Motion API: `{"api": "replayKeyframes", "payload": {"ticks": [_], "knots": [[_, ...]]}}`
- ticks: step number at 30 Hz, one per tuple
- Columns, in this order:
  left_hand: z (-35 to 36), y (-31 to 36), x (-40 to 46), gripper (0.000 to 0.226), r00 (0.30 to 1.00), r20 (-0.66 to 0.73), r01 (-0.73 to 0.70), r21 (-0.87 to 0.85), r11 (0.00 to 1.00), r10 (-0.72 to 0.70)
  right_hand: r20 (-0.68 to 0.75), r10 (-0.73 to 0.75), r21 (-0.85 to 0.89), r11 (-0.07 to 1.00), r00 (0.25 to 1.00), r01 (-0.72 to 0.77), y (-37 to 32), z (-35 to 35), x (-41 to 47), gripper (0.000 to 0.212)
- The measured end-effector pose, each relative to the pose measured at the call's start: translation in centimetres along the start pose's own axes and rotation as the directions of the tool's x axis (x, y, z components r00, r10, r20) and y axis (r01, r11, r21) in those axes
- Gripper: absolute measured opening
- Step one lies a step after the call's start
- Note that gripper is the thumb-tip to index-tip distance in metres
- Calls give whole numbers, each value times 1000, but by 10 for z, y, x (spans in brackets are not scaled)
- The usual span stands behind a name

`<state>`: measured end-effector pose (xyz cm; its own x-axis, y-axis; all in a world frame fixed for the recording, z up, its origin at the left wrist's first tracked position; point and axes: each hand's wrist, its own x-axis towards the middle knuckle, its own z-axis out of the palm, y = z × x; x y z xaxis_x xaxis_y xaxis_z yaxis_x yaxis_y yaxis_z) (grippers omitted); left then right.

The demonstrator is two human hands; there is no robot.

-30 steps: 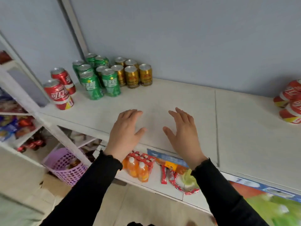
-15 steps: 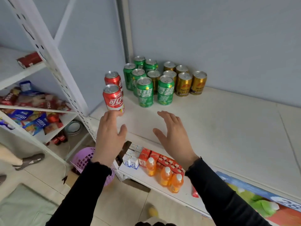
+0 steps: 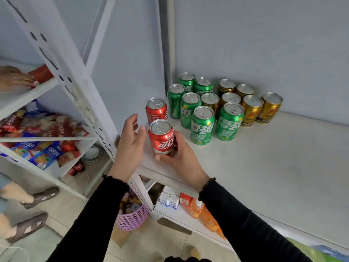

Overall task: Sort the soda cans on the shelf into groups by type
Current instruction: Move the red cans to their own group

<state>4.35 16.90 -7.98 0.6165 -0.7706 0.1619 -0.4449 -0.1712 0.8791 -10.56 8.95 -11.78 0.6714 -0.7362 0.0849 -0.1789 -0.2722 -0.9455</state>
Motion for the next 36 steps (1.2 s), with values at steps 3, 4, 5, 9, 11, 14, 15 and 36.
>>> {"api": "replayKeyframes", "payload": {"ticks": [3, 4, 5, 9, 11, 14, 15, 36], "knots": [[3, -8, 29, 52, 996, 90, 7, -59, 998, -2, -83, 44, 28, 999, 996, -42, -7, 7, 2, 75], [4, -11, 37, 56, 992, 123, 18, -84, 996, -7, -118, 67, 31, 997, 991, -64, -8, 8, -1, 73], [7, -14, 45, 61, 989, 149, 24, -103, 994, -9, -161, 83, 27, 996, 983, -80, -9, 10, -5, 71], [23, -27, 67, 86, 978, 201, -24, -164, 986, 57, -351, 122, 35, 993, 928, -117, -9, 14, -25, 66], [31, -31, 74, 88, 980, 163, -88, -153, 984, 113, -422, 145, 54, 989, 895, -135, -10, 14, -34, 67], [41, -31, 82, 83, 986, 99, -119, -162, 980, 136, -500, 171, 63, 985, 849, -162, -13, 12, -47, 64], [44, -30, 85, 82, 989, 76, -109, -187, 976, 124, -526, 175, 58, 984, 832, -170, -14, 11, -52, 62], [216, 132, -146, 54, 795, 531, 95, -588, 804, 295, -834, 122, 13, 980, 538, -201, 24, -179, -282, 53]]}}
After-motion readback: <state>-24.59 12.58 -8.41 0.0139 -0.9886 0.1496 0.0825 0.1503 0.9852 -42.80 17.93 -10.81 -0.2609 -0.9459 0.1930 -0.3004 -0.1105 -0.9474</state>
